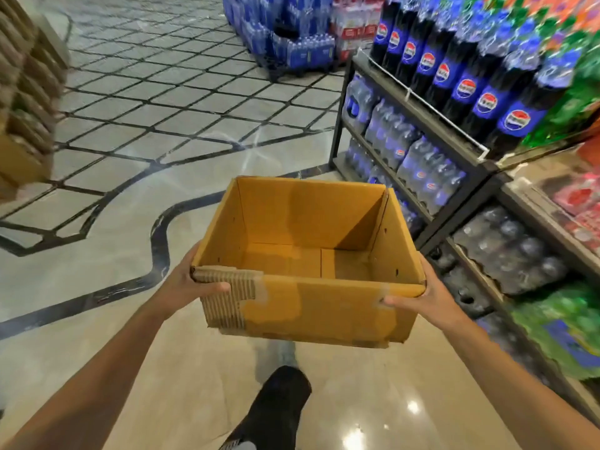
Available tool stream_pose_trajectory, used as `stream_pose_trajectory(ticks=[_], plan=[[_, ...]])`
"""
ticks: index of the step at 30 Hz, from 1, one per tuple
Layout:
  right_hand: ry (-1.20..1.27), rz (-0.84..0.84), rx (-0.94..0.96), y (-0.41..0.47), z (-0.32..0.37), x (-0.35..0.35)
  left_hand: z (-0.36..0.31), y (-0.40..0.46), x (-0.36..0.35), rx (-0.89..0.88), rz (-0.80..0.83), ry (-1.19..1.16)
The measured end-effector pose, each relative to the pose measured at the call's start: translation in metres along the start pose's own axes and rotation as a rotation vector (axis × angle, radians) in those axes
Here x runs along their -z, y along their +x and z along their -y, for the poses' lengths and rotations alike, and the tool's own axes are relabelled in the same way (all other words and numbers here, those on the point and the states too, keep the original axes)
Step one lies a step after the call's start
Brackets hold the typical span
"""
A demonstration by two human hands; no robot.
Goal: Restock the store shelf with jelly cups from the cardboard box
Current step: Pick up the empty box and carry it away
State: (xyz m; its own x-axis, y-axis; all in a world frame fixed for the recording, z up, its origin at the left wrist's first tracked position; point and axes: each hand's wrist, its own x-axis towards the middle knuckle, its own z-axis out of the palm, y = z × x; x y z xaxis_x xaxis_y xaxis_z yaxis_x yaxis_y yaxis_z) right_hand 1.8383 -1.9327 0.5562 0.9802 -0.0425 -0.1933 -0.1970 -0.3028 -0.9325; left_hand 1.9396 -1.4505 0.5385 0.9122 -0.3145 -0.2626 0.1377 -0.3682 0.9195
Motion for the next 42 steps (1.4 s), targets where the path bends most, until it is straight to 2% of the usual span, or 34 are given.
stream_pose_trajectory(ticks=[5,11,16,21,26,33,42], plan=[[-0.028,0.004,-0.078,0.15,0.002,0.033,-0.015,0.139,0.029,0.036,-0.051,-0.032],[-0.042,0.005,-0.11,0.312,0.022,0.073,-0.048,0.286,0.054,0.032,-0.042,0.036],[-0.09,0.064,-0.083,0.457,0.026,0.095,-0.064,0.406,0.076,0.072,-0.077,0.036],[-0.084,0.126,-0.16,0.609,0.019,0.129,-0.093,0.522,0.076,0.106,-0.21,0.009],[-0.155,0.18,-0.188,0.749,0.03,0.152,-0.106,0.628,0.089,0.154,-0.223,-0.032],[-0.203,0.223,-0.209,0.905,0.021,0.138,-0.07,0.762,0.126,0.304,-0.25,-0.092],[-0.258,0.21,-0.33,1.062,-0.076,0.096,0.04,0.915,0.14,0.389,-0.253,-0.125]])
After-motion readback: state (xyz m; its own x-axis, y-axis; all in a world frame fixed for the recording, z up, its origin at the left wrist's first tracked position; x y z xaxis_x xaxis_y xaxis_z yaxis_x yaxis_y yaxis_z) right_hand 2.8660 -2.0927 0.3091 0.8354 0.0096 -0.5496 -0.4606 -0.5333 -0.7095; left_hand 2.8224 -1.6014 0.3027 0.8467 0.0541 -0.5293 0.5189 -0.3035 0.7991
